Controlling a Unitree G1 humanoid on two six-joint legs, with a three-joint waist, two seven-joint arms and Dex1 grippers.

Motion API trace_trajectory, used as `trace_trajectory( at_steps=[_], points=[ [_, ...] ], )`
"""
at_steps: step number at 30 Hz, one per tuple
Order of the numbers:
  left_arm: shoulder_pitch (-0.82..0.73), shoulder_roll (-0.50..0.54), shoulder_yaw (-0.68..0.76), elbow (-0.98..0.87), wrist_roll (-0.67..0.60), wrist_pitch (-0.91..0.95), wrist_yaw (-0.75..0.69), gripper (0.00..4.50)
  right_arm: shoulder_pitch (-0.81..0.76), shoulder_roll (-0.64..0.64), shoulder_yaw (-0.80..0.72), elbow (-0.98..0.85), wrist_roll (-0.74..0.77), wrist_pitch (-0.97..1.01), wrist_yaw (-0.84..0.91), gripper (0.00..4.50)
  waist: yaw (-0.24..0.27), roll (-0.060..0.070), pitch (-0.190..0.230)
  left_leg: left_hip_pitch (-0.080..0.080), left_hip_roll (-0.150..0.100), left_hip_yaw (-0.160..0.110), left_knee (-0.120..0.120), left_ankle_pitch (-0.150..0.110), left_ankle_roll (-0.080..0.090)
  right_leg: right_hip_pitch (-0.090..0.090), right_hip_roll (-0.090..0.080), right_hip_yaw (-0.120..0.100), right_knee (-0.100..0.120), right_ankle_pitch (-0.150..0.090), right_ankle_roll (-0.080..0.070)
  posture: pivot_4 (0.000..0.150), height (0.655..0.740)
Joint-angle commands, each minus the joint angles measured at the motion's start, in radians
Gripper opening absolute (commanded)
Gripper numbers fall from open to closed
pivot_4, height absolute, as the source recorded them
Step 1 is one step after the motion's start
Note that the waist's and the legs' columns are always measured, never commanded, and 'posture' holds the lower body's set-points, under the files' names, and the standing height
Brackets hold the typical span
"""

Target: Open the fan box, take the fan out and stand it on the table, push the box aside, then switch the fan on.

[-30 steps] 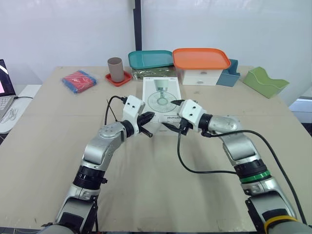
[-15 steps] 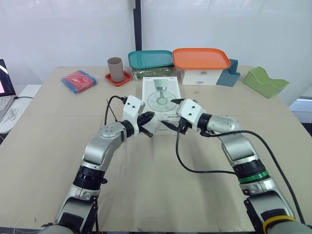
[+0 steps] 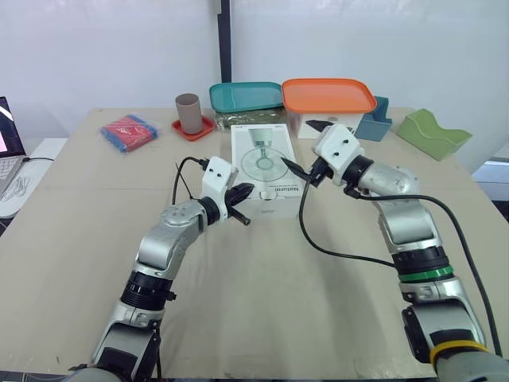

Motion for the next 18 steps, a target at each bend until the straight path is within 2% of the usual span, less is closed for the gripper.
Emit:
trace_trajectory(
  at_steps=[1, 4, 18],
  points=[
    [0.010, -0.003, 0.008, 0.022, -0.002, 0.012, 0.002, 0.03, 0.060, -0.027, 0.012, -0.102, 0.102, 0.088, 0.137, 4.50, 0.000, 0.000, 0.000, 0.000, 0.000, 0.000, 0.000, 0.000, 0.000, 0.000, 0.000, 0.000, 0.000, 0.000, 0.000, 0.150, 0.7400],
    [0.006, -0.009, 0.026, 0.026, -0.016, 0.020, 0.006, 0.03, 0.117, -0.061, 0.041, -0.167, 0.137, 0.134, 0.230, 4.50, 0.000, 0.000, 0.000, 0.000, 0.000, 0.000, 0.000, 0.000, 0.000, 0.000, 0.000, 0.000, 0.000, 0.000, 0.000, 0.150, 0.7400],
    [-0.014, -0.011, 0.051, 0.044, -0.035, 0.026, 0.012, 0.03, 0.248, -0.153, 0.125, -0.288, 0.162, 0.270, 0.396, 4.50, 0.000, 0.000, 0.000, 0.000, 0.000, 0.000, 0.000, 0.000, 0.000, 0.001, 0.000, 0.000, 0.000, 0.000, 0.000, 0.150, 0.7400]
  ],
)
